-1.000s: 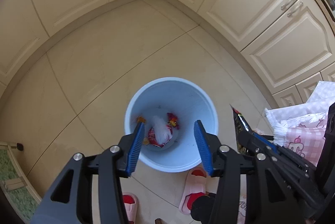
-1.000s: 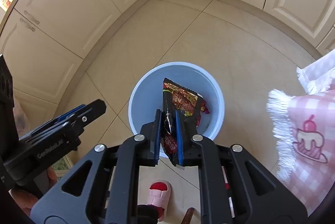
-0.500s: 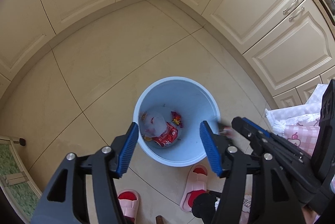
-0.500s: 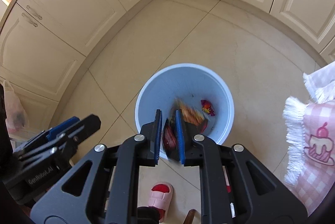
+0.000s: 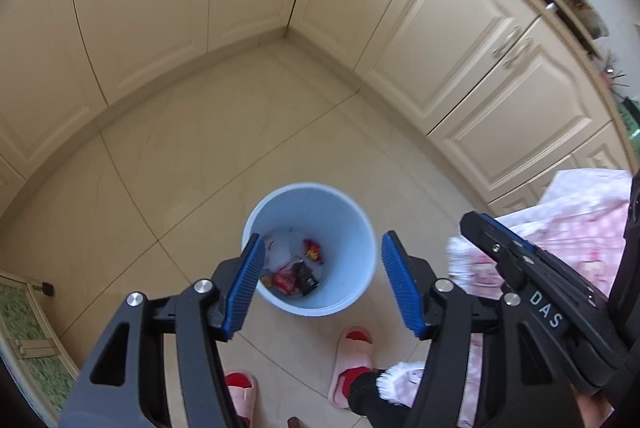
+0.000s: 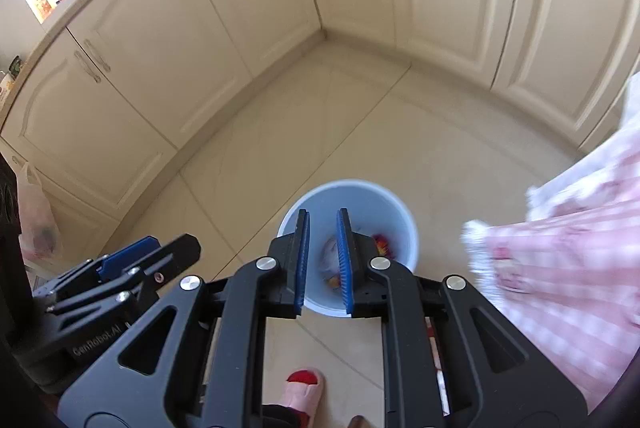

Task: Collect trash
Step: 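Move both tools back over the table, then grasp the orange can with the left tool while the right grasps the yellow-pink packet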

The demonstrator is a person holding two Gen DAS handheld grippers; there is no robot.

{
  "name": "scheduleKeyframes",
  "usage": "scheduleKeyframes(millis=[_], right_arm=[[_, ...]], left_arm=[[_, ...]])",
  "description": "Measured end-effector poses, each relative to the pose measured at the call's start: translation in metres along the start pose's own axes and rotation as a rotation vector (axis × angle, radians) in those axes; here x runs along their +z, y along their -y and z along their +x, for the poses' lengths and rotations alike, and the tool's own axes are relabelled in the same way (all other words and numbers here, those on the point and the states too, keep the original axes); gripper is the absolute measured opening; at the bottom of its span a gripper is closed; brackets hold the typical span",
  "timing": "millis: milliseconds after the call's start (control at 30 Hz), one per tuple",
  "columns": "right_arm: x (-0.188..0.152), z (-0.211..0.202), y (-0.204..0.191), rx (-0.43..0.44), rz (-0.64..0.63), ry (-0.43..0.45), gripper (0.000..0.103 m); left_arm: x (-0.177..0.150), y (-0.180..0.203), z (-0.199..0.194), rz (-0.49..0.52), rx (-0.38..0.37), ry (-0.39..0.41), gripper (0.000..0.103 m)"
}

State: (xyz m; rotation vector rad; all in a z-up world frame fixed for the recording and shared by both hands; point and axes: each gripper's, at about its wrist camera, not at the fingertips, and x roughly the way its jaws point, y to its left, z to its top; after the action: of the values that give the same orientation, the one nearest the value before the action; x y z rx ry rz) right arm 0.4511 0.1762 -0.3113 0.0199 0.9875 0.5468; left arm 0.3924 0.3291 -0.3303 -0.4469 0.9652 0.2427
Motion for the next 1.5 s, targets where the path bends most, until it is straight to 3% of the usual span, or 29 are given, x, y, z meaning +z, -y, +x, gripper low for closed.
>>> scheduleKeyframes(millis=[300, 500, 633, 833, 1033, 1500], right_arm=[[-0.009, -0.161, 0.014, -0.102, 0.006, 0.237, 0.016], [-0.034, -0.261, 0.067, -0.199, 0.07, 0.371, 0.043], [-0.062, -0.323, 0.12, -0.271, 0.145, 0.447, 0.046], [-0.109, -0.387, 0.212, -0.422, 0.293, 0.503, 0.05], [-0.142, -0.405, 0.296, -0.496, 0.44, 0.458, 0.052], [-0.138, -0.381, 0.35, -0.517, 0.502, 0.385, 0.058]], left_arm=[[-0.014, 0.081, -0.123, 0.139, -0.125, 0.168, 0.062], [-0.047, 0.179, -0.184, 0.306, -0.248, 0.224, 0.07], [-0.071, 0.246, -0.199, 0.412, -0.345, 0.193, 0.072], [-0.106, 0.337, -0.19, 0.538, -0.463, 0.104, 0.072], [-0.108, 0.408, -0.151, 0.571, -0.489, 0.003, 0.072], [-0.076, 0.471, -0.066, 0.471, -0.551, -0.184, 0.072]])
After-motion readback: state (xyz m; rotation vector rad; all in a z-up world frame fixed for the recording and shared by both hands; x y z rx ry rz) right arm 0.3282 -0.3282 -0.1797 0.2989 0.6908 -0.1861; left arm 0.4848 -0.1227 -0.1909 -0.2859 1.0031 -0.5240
